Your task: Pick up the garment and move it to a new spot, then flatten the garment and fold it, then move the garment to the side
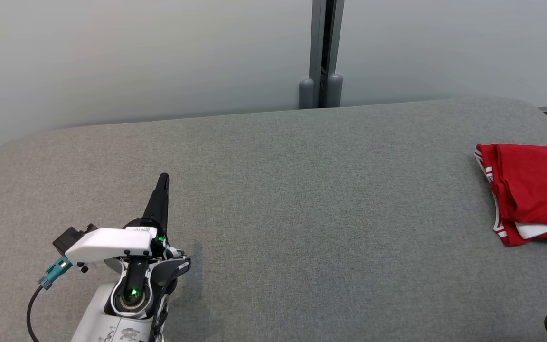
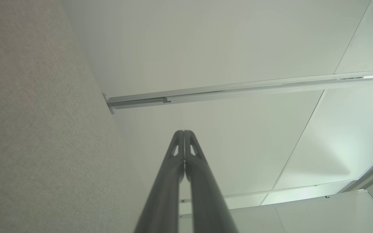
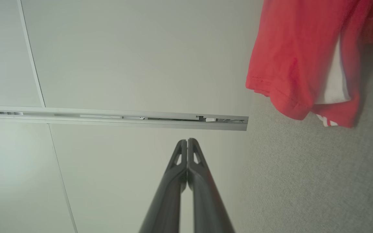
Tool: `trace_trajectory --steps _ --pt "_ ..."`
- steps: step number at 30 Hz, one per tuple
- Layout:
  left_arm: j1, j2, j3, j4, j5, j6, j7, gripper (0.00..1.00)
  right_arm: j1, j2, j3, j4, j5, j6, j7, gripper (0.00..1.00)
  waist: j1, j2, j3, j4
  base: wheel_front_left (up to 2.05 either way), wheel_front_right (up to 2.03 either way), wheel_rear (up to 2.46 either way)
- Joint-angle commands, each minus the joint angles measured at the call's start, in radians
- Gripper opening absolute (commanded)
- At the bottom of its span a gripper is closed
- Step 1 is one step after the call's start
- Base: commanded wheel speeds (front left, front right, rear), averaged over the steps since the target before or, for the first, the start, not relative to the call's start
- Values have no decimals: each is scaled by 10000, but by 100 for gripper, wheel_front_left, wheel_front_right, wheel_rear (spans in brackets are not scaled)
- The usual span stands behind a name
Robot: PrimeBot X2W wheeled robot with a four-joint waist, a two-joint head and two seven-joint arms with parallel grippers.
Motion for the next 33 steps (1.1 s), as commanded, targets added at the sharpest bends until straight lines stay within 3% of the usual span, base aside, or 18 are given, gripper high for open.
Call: trace_trajectory --steps 1,33 --pt "-156 58 1 5 -46 -35 44 0 -55 -17 -10 24 17 0 23 0 0 0 0 0 0 0 0" --pt "-155 59 2 3 -45 -36 44 0 -62 -9 -26 24 -4 0 36 0 0 0 0 0 0 0 0"
